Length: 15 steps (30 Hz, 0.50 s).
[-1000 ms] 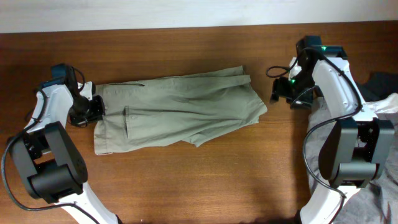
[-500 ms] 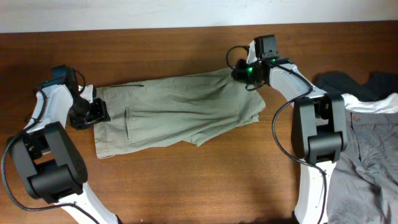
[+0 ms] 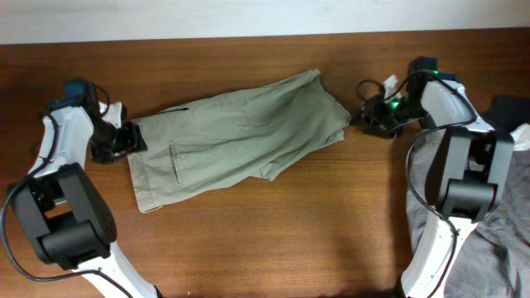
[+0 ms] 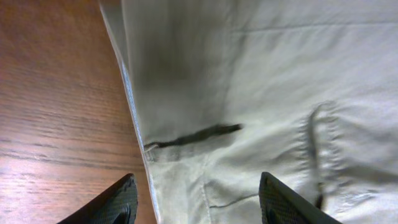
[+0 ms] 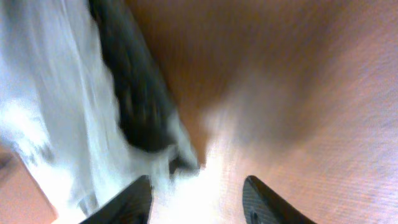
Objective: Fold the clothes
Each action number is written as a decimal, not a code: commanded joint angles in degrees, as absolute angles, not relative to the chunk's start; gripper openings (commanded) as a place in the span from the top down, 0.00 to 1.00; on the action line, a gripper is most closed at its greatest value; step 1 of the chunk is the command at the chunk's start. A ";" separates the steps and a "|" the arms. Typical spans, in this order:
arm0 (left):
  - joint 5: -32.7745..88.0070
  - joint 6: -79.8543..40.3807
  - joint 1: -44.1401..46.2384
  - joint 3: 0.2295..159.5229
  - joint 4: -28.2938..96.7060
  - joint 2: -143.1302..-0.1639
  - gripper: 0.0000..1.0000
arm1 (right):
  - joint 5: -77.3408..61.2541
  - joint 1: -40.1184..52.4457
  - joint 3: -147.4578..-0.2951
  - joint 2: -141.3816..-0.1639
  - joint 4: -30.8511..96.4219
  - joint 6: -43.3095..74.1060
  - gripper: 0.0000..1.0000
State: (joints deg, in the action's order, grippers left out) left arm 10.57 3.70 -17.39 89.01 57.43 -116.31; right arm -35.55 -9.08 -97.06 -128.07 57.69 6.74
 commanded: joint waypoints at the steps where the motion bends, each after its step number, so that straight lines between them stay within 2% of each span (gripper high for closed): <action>1: 13.34 4.89 -17.69 95.68 59.51 -116.66 0.37 | -36.40 -3.36 -97.03 -125.84 57.21 -1.48 0.55; 4: 15.18 6.33 -17.67 98.67 61.12 -116.66 0.37 | -27.03 1.39 -97.01 -126.26 55.16 2.24 0.56; 6: 15.44 6.59 -17.69 98.67 61.12 -116.66 0.33 | -18.39 3.57 -96.97 -126.82 54.57 5.87 0.59; 10: 15.44 7.03 -17.41 98.61 60.51 -116.68 0.30 | -8.16 4.36 -95.04 -126.91 56.31 12.75 0.64; 11: 15.46 7.05 -17.37 98.61 60.40 -116.68 0.29 | -8.14 4.38 -94.45 -126.91 56.05 12.75 0.67; 14: 15.40 7.46 -17.30 98.54 58.41 -116.95 0.28 | -6.33 4.36 -93.95 -126.89 55.92 12.53 0.91; 15: 15.40 7.68 -17.30 98.50 57.63 -117.16 0.28 | -6.37 4.38 -93.95 -126.91 55.94 12.53 0.91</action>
